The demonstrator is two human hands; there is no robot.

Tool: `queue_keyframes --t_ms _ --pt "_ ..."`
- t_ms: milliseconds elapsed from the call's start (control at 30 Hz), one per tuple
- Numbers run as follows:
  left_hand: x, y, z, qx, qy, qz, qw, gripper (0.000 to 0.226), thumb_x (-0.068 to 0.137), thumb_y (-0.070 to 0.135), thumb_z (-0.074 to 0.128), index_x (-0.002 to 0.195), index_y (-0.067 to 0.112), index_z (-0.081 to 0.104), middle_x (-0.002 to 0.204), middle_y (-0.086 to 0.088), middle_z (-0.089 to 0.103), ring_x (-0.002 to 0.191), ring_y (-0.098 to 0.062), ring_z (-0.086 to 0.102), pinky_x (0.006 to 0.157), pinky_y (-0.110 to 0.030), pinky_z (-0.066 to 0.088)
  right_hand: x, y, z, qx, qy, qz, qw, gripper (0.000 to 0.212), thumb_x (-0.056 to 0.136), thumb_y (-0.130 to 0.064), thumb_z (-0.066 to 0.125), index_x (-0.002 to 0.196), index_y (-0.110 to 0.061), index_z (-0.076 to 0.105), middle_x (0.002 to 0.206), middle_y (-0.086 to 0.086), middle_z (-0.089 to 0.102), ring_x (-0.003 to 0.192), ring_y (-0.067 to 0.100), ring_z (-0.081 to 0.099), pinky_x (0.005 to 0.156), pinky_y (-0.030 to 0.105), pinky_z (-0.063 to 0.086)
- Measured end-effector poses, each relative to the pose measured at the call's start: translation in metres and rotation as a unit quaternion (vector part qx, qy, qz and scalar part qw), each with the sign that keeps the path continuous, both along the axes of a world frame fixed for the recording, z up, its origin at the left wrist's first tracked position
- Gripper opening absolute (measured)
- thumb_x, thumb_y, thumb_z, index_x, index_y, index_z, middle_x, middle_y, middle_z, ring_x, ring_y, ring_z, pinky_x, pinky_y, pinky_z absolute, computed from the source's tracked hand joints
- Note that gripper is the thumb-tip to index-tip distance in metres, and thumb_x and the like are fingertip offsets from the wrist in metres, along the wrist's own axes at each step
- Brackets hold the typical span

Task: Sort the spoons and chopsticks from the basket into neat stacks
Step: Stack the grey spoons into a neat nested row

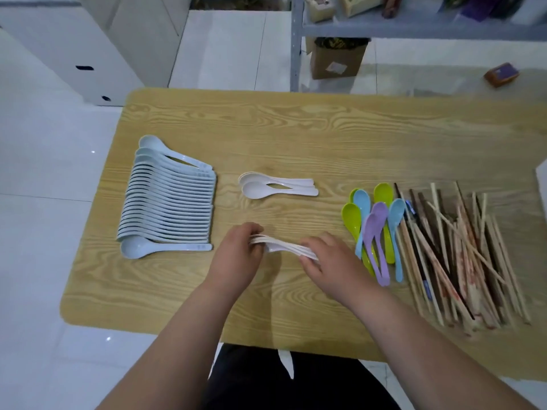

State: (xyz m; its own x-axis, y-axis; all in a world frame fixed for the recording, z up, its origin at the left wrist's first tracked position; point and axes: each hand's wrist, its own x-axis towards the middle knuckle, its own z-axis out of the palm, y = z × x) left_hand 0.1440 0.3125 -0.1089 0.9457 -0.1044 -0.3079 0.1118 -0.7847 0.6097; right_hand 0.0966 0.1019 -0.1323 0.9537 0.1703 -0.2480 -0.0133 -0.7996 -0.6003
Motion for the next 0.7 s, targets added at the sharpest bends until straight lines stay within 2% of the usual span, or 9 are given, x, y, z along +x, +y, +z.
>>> queue_keyframes --t_ms 67,133,267,333,400,467,533,600,700 --pt "0.012 0.007 -0.015 0.008 -0.035 -0.023 0.999 0.026 0.087 0.01 0.069 0.112 0.016 0.066 0.108 -0.002 0.064 0.102 -0.022 0.059 0.085 -0.031 0.045 0.01 0.005 -0.012 -0.005 -0.029 -0.018 0.999 0.029 0.093 -0.036 0.056 0.116 -0.022 0.064 0.107 0.0 0.061 0.101 0.027 0.058 0.085 0.036 0.047" --pt "0.022 0.011 -0.029 0.005 -0.077 -0.052 0.996 0.026 0.084 0.007 0.07 0.108 0.014 0.065 0.105 -0.003 0.062 0.099 -0.024 0.057 0.084 -0.032 0.044 0.021 0.01 -0.021 -0.012 -0.059 -0.049 0.997 0.021 0.089 -0.029 0.066 0.109 -0.021 0.066 0.101 -0.001 0.062 0.097 0.026 0.058 0.082 0.034 0.045" --pt "0.04 0.013 -0.055 0.0 -0.15 -0.092 0.984 0.022 0.082 0.005 0.064 0.104 0.008 0.064 0.1 -0.008 0.058 0.091 -0.03 0.057 0.081 -0.038 0.047 0.042 0.016 -0.038 -0.042 -0.11 -0.092 0.989 0.026 0.079 -0.019 0.078 0.103 -0.018 0.07 0.094 0.001 0.064 0.091 0.026 0.06 0.077 0.031 0.043" --pt "0.047 0.014 -0.065 0.004 -0.183 -0.102 0.978 0.023 0.081 0.01 0.058 0.102 0.005 0.064 0.098 -0.011 0.058 0.088 -0.032 0.056 0.081 -0.035 0.043 0.049 0.017 -0.046 -0.043 -0.138 -0.098 0.985 0.027 0.077 -0.017 0.079 0.102 -0.016 0.07 0.094 0.003 0.064 0.089 0.027 0.061 0.078 0.032 0.043" --pt "0.051 0.015 -0.073 0.015 -0.212 -0.11 0.971 0.023 0.079 0.005 0.063 0.102 0.003 0.064 0.097 -0.014 0.058 0.088 -0.034 0.055 0.083 -0.033 0.039 0.053 0.019 -0.052 -0.043 -0.168 -0.102 0.98 0.026 0.076 -0.013 0.079 0.101 -0.014 0.071 0.095 0.005 0.064 0.089 0.028 0.062 0.08 0.031 0.042" --pt "0.054 0.015 -0.078 0.033 -0.242 -0.121 0.962 0.025 0.077 0.002 0.069 0.102 0.003 0.064 0.1 -0.016 0.058 0.09 -0.036 0.053 0.087 -0.038 0.04 0.057 0.022 -0.056 -0.049 -0.189 -0.104 0.975 0.025 0.075 -0.012 0.077 0.099 -0.012 0.071 0.101 0.006 0.063 0.095 0.03 0.062 0.086 0.031 0.042" --pt "0.058 0.016 -0.079 0.057 -0.277 -0.13 0.95 0.024 0.077 0.006 0.069 0.1 0.004 0.065 0.111 -0.018 0.059 0.102 -0.039 0.053 0.097 -0.045 0.042 0.061 0.024 -0.058 -0.061 -0.203 -0.098 0.972 0.022 0.074 -0.013 0.076 0.096 -0.012 0.071 0.116 0.01 0.062 0.111 0.033 0.059 0.099 0.036 0.04" --pt "0.065 0.017 -0.081 0.067 -0.314 -0.151 0.935 0.019 0.08 0.008 0.065 0.097 0.002 0.066 0.13 -0.023 0.057 0.123 -0.043 0.049 0.111 -0.049 0.035 0.067 0.024 -0.059 -0.067 -0.216 -0.078 0.971 0.017 0.075 -0.014 0.073 0.092 -0.01 0.07 0.133 0.014 0.057 0.131 0.037 0.049 0.11 0.047 0.038" --pt "0.081 0.017 -0.084 0.053 -0.312 -0.184 0.93 0.015 0.085 0.01 0.06 0.094 -0.002 0.062 0.148 -0.028 0.043 0.143 -0.048 0.032 0.115 -0.059 0.029 0.078 0.021 -0.062 -0.083 -0.219 -0.038 0.971 0.016 0.077 -0.018 0.072 0.089 -0.01 0.068 0.148 0.014 0.049 0.145 0.041 0.033 0.112 0.059 0.032"
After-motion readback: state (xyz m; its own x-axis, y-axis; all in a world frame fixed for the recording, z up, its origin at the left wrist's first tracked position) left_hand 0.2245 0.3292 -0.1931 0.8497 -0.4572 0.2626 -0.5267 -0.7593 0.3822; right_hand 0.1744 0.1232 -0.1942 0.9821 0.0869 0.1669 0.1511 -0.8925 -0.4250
